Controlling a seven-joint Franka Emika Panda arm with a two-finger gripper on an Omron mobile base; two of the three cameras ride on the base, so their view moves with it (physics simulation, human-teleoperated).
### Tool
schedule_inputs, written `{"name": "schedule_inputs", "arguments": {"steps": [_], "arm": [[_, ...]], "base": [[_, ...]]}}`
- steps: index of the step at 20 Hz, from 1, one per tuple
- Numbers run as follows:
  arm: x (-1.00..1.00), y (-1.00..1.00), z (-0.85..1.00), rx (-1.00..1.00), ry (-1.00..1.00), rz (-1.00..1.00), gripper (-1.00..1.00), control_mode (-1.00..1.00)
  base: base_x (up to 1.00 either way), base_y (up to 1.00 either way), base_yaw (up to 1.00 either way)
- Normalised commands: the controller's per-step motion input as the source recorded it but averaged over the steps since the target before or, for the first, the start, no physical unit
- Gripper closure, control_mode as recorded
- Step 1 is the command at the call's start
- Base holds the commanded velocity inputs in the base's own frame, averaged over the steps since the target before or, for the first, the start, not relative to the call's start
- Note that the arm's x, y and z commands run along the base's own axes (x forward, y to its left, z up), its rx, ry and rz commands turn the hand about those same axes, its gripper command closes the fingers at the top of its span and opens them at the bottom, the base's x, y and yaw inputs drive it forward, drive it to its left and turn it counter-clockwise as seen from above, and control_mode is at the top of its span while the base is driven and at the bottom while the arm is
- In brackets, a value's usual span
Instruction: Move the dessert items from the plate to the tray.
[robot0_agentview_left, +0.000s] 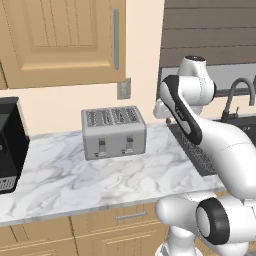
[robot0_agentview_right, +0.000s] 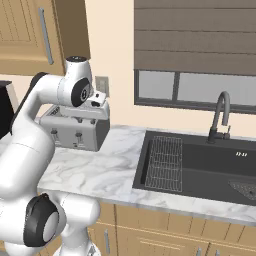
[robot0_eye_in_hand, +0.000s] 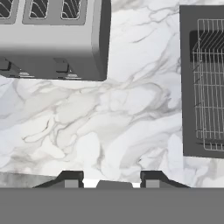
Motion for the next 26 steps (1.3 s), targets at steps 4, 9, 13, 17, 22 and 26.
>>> {"name": "schedule_inputs", "arguments": {"steps": [4, 9, 13, 17, 22, 26], "arm": [[0.00, 0.00, 0.00, 0.00, 0.00, 0.00, -1.00, 1.00], [0.00, 0.00, 0.00, 0.00, 0.00, 0.00, -1.00, 1.00], [0.00, 0.00, 0.00, 0.00, 0.00, 0.00, -1.00, 1.00], [0.00, 0.00, 0.00, 0.00, 0.00, 0.00, -1.00, 1.00], [0.00, 0.00, 0.00, 0.00, 0.00, 0.00, -1.00, 1.00], [0.00, 0.00, 0.00, 0.00, 0.00, 0.00, -1.00, 1.00]], "base": [[-0.02, 0.00, 0.00], [-0.03, -0.10, -0.01], [-0.21, -0.32, -0.04], [-0.11, -0.36, -0.04], [-0.10, -0.32, 0.00], [-0.35, -0.70, -0.01]]}}
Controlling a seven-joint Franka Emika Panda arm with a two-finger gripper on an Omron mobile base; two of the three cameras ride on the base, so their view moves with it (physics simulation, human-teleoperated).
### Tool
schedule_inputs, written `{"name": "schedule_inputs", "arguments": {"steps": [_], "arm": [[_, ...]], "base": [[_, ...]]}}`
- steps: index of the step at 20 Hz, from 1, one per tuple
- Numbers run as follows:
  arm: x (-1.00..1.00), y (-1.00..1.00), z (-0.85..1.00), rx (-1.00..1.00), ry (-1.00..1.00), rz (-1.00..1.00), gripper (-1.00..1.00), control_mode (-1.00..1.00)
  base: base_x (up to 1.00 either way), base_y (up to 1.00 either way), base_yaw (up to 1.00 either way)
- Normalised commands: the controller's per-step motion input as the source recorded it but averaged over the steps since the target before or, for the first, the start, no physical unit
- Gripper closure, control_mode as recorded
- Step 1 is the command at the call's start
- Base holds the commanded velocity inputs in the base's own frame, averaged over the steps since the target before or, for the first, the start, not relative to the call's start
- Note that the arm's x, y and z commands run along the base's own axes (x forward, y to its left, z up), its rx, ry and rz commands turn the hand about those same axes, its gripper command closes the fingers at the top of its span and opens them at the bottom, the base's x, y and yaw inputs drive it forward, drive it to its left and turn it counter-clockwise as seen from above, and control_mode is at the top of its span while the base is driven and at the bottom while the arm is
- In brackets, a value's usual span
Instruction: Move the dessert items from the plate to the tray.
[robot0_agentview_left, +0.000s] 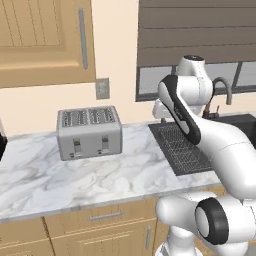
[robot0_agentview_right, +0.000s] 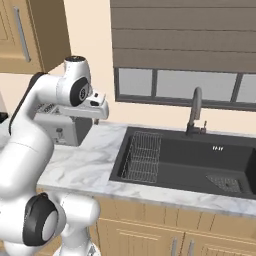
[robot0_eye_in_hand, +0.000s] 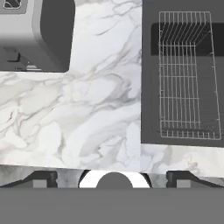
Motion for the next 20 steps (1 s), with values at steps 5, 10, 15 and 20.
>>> {"name": "schedule_inputs", "arguments": {"steps": [5, 10, 15, 20], "arm": [[0.00, 0.00, 0.00, 0.00, 0.00, 0.00, -1.00, 1.00], [0.00, 0.00, 0.00, 0.00, 0.00, 0.00, -1.00, 1.00], [0.00, 0.00, 0.00, 0.00, 0.00, 0.00, -1.00, 1.00], [0.00, 0.00, 0.00, 0.00, 0.00, 0.00, -1.00, 1.00]], "base": [[-0.02, -0.88, 0.00], [0.00, -0.83, 0.00], [0.00, -0.43, 0.00], [-0.01, -0.26, -0.09]]}}
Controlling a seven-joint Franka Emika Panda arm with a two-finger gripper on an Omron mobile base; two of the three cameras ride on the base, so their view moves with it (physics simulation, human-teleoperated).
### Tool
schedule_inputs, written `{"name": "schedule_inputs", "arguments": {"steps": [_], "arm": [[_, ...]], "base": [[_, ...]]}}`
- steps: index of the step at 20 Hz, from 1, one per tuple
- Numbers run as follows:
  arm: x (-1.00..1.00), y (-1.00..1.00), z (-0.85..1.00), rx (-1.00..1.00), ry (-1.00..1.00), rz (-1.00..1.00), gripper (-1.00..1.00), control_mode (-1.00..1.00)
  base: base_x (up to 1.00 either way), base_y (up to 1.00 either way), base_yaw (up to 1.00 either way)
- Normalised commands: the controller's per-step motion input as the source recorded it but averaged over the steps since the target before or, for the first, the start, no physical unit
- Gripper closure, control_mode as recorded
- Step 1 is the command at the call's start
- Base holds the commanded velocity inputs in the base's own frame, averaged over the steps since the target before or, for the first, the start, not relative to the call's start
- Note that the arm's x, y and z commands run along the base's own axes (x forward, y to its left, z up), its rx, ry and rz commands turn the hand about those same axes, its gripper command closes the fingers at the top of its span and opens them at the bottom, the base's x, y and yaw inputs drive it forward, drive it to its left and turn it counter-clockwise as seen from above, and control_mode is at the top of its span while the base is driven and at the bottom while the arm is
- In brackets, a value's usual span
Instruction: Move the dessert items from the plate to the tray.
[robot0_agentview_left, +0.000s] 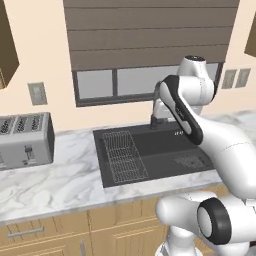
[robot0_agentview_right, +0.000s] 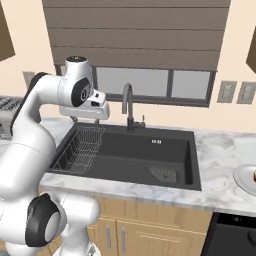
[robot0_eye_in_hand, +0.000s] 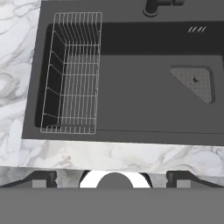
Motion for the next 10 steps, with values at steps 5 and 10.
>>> {"name": "schedule_inputs", "arguments": {"steps": [5, 10], "arm": [[0.00, 0.00, 0.00, 0.00, 0.00, 0.00, -1.00, 1.00], [0.00, 0.00, 0.00, 0.00, 0.00, 0.00, -1.00, 1.00]], "base": [[-0.06, -0.44, -0.08], [-0.17, -0.42, -0.09]]}}
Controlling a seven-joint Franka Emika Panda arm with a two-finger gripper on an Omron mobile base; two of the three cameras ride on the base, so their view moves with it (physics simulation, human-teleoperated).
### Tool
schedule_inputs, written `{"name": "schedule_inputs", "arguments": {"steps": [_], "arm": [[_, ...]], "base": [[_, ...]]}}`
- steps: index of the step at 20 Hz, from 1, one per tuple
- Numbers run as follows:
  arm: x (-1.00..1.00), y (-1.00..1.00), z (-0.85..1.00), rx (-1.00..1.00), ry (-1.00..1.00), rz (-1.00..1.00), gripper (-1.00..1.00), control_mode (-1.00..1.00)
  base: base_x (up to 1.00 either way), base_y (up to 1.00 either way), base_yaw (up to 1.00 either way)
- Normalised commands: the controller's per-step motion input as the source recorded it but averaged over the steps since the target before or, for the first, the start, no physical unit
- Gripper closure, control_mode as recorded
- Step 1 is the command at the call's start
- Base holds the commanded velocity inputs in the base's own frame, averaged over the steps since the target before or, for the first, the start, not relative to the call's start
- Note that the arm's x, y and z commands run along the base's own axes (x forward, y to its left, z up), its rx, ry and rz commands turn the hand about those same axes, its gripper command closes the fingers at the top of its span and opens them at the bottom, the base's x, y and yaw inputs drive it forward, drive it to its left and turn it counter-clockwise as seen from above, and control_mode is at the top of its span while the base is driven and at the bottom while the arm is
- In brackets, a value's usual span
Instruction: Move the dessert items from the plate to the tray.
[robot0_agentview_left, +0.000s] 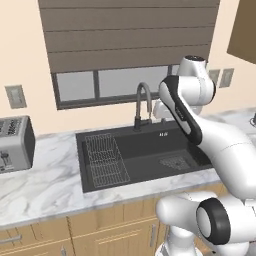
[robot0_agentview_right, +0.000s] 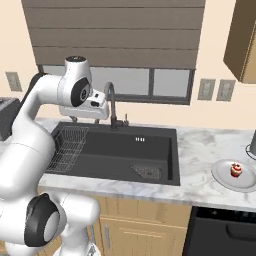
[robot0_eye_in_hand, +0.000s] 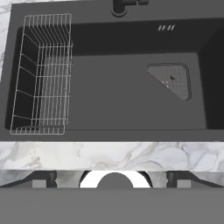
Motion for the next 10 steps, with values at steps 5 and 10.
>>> {"name": "schedule_inputs", "arguments": {"steps": [5, 10], "arm": [[0.00, 0.00, 0.00, 0.00, 0.00, 0.00, -1.00, 1.00], [0.00, 0.00, 0.00, 0.00, 0.00, 0.00, -1.00, 1.00]], "base": [[-0.11, -0.33, -0.08], [-0.12, -0.41, -0.05]]}}
